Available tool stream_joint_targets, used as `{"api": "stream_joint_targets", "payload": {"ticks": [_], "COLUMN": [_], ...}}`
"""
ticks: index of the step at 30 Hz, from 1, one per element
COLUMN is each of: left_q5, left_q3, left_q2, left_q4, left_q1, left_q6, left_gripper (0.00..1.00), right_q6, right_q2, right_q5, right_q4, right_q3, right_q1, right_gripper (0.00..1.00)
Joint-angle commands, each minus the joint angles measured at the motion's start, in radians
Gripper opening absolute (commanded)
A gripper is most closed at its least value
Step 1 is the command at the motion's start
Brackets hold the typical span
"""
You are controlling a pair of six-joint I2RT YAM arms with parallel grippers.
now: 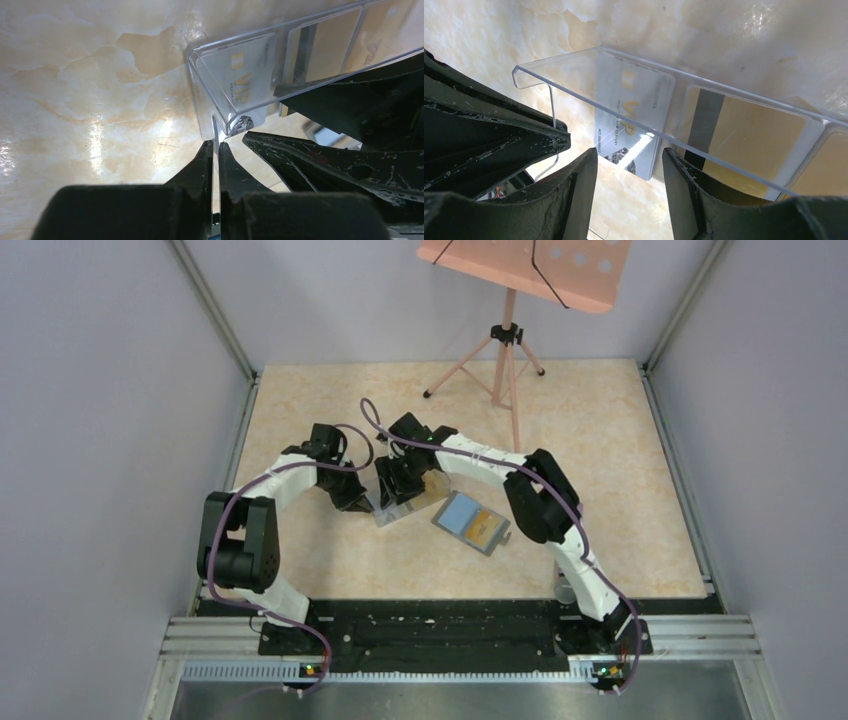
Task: Put the credit cards into the card holder
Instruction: Pick up the credit card from the storage box.
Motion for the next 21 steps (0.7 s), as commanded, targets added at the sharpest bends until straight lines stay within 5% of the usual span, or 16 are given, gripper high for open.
{"api": "stream_joint_targets", "payload": {"ticks": [1, 11, 21], "left_q5": [0.046, 0.055, 0.042], "left_q3": [-0.002, -0.005, 0.009], "left_q2": [-0.013, -0.017, -0.008], "left_q4": [0.030, 0.032, 0.001], "left_q1": [-0.017, -0.019, -0.021], "left_q6": [0.006, 0.006, 0.027], "left_gripper": [0.00, 0.00, 0.00], "right_q6": [-0.018, 0.047, 0.062], "right_q2": [0.078, 0.074, -0.002], "right_q5": [-0.005, -0.200, -0.171], "right_q4": [-0.063, 0.031, 0.056], "right_q3": [0.017, 0.019, 0.008], "right_q1": [0.006, 0.006, 0.006], "right_gripper": [0.52, 0.46, 0.02]}}
